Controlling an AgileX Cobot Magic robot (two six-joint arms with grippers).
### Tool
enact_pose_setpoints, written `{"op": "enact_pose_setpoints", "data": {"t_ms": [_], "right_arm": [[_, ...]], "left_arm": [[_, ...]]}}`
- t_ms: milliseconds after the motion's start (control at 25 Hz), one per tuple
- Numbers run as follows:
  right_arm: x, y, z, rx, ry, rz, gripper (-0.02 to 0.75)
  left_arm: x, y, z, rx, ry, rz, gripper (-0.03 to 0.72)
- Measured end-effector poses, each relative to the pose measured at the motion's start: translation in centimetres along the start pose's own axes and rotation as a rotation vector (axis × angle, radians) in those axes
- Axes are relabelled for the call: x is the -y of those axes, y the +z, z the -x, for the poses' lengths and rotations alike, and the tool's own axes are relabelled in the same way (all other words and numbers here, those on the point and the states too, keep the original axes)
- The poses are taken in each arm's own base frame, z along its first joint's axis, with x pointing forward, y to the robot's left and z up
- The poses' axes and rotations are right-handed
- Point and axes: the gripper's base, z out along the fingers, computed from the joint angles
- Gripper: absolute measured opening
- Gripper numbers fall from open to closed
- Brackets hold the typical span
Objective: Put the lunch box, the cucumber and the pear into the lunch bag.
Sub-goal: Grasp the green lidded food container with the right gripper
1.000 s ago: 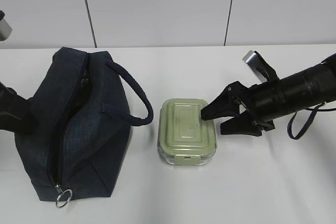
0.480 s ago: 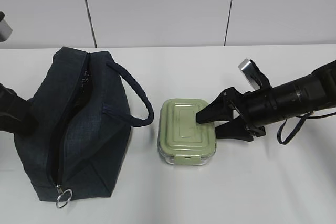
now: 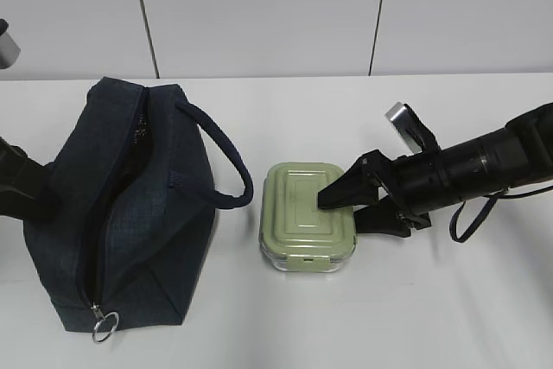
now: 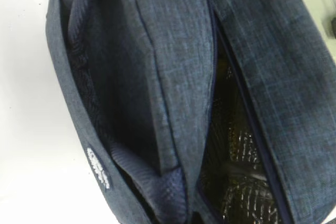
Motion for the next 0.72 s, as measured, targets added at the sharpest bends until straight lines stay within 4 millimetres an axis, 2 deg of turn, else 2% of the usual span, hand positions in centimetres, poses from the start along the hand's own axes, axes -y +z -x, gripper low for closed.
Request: {"op": "enact_pose_setpoints", "data": {"t_ms": [160, 360, 720], "right_arm": [[0.00, 0.26, -0.02, 0.002, -0.004, -0.012, 0.580], [-0.01, 0.24, 0.14, 0.010, -0.005, -0.015, 0.396], [-0.69, -0.32, 0.09, -0.010, -0.040, -0.005, 0.378]], "left_arm": [[0.00, 0.00, 0.00, 0.000, 0.000, 0.000, 0.002], [0.00, 0.00, -0.01, -0.001, 0.000, 0.000, 0.002], [0.01, 0.00, -0.03, -0.003, 0.000, -0.001, 0.002]]}}
